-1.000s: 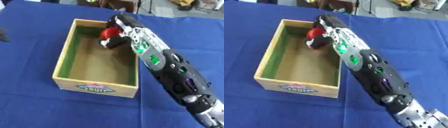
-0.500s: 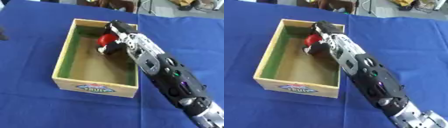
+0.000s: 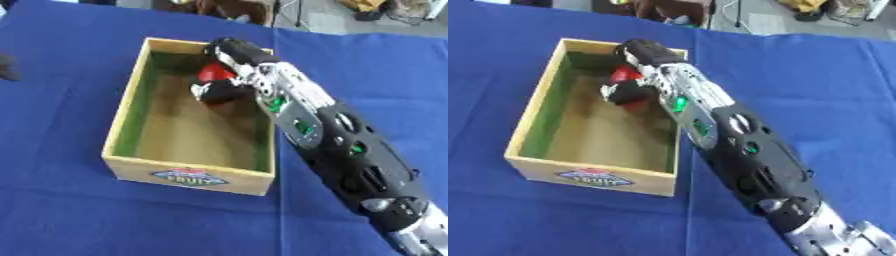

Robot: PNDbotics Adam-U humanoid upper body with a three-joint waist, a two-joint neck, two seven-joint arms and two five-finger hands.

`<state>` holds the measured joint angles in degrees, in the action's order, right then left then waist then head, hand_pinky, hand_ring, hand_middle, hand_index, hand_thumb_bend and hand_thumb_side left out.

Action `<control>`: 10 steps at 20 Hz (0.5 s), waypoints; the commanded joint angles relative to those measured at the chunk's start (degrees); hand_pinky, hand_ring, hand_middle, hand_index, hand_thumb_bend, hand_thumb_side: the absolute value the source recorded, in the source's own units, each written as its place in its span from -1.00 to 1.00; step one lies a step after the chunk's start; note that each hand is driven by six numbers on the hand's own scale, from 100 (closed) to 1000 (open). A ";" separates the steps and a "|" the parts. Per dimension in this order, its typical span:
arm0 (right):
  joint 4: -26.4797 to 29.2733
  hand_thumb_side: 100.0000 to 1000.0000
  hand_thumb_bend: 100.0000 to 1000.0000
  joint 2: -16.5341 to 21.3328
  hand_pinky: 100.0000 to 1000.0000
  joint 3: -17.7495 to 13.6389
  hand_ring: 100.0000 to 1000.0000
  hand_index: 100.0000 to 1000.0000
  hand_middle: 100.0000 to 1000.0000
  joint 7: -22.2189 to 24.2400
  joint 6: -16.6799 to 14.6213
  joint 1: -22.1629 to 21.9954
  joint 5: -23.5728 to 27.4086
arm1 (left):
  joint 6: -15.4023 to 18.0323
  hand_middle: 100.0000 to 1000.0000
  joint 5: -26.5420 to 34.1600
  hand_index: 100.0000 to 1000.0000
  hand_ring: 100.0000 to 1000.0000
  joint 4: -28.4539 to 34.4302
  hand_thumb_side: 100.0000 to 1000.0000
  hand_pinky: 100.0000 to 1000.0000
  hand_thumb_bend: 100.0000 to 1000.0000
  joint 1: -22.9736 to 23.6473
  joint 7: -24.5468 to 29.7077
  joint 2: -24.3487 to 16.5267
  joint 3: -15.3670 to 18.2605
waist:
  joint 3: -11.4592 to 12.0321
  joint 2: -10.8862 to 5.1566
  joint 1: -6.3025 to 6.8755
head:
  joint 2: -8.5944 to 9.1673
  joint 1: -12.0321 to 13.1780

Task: Pick up objects on the table and place them in the box.

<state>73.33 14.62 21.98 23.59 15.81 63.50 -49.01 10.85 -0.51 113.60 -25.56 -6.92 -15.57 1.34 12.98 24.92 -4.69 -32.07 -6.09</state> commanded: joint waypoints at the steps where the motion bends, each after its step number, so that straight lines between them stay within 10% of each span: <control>1: 3.94 0.08 -0.93 2.12 0.38 -1.35 0.61 0.65 0.58 0.84 0.01 1.16 0.16 | -0.06 0.20 -0.03 0.66 0.00 0.99 0.79 -0.13 -1.00 -0.18 0.12 -0.45 0.12 | -0.15 -1.80 0.57 | 0.59 0.32; 8: 8.45 0.08 -0.94 3.78 0.38 -2.01 0.61 0.65 0.58 2.00 1.38 0.87 1.94 | -0.22 0.20 -0.09 0.66 0.00 0.99 0.79 -0.13 -1.00 0.01 0.07 -0.46 0.20 | -0.40 -1.97 0.63 | 0.62 0.50; 9: 8.69 1.00 -1.00 3.86 0.38 -2.10 0.60 0.65 0.65 2.02 1.47 0.96 2.01 | -0.24 0.20 -0.09 0.66 0.00 0.99 0.79 -0.13 -1.00 0.05 0.07 -0.45 0.21 | -0.46 -2.03 0.69 | 0.57 0.54; 10: 9.44 0.09 -1.00 4.44 0.38 -2.77 0.60 0.65 0.59 1.65 1.29 1.63 2.39 | -0.33 0.20 -0.17 0.66 0.00 0.99 0.79 -0.13 -1.00 0.39 -0.02 -0.48 0.36 | -1.00 -2.23 0.94 | 0.36 1.11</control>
<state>80.97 17.42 20.16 25.29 17.03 63.73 -47.09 10.68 -0.53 113.60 -24.88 -6.90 -15.57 1.36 11.86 24.54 -4.37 -32.08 -5.31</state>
